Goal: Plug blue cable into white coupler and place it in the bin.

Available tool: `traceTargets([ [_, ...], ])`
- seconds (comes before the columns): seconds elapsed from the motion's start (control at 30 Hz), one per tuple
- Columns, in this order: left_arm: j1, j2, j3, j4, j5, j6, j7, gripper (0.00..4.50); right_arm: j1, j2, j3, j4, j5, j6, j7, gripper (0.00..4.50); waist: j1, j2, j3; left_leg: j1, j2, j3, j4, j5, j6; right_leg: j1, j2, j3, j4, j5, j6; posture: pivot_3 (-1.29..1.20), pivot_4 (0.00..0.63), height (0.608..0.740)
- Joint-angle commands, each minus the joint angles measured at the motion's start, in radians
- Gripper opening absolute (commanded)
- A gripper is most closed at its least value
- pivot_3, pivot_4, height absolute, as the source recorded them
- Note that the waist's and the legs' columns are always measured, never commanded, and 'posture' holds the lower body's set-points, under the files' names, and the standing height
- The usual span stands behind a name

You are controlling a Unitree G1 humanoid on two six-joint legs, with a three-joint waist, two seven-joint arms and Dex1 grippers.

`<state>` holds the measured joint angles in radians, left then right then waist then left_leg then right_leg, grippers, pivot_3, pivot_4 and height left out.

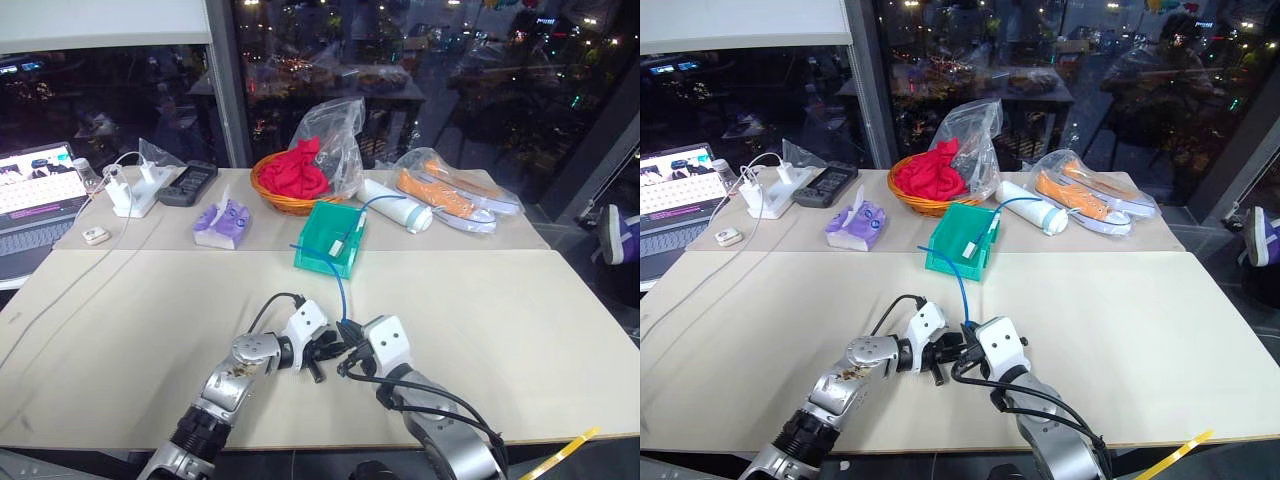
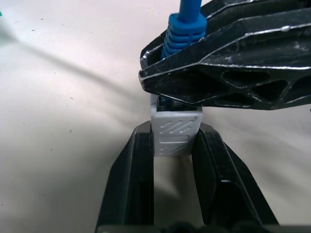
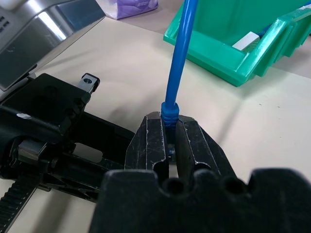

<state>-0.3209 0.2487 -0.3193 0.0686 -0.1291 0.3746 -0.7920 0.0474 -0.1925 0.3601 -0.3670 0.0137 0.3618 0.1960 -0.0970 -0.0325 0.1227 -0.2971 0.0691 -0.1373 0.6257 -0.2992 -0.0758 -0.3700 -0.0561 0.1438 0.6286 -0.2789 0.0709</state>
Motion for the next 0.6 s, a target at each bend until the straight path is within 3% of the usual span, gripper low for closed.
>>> traceTargets([
  [0.03,-0.05,-0.021,0.046,-0.056,-0.042,-0.073,-0.006,0.63,0.102,-0.063,0.026,0.285,-0.02,0.37,0.03,0.0,0.001,0.0,0.0,0.0,0.0,0.0,0.0,0.0,0.0,0.0,0.0,0.0,0.0,0.0,0.0,0.0,0.15,0.722],
  [0.5,-0.089,-0.06,0.076,-0.054,-0.058,-0.113,0.008,0.63,0.064,-0.109,-0.035,0.067,-0.012,0.442,0.041,0.0,0.019,0.0,0.006,-0.005,0.0,0.0,0.0,-0.002,-0.006,-0.003,-0.001,0.0,-0.003,0.0,0.0,0.0,0.15,0.722],
  [0.6,-0.11,-0.075,0.089,-0.066,-0.065,-0.114,0.014,0.63,0.044,-0.126,-0.042,0.031,-0.018,0.467,0.037,0.0,0.032,0.005,0.01,-0.009,-0.002,0.0,0.001,0.001,-0.011,-0.009,-0.001,0.001,-0.004,0.0,0.001,0.0,0.15,0.722],
])
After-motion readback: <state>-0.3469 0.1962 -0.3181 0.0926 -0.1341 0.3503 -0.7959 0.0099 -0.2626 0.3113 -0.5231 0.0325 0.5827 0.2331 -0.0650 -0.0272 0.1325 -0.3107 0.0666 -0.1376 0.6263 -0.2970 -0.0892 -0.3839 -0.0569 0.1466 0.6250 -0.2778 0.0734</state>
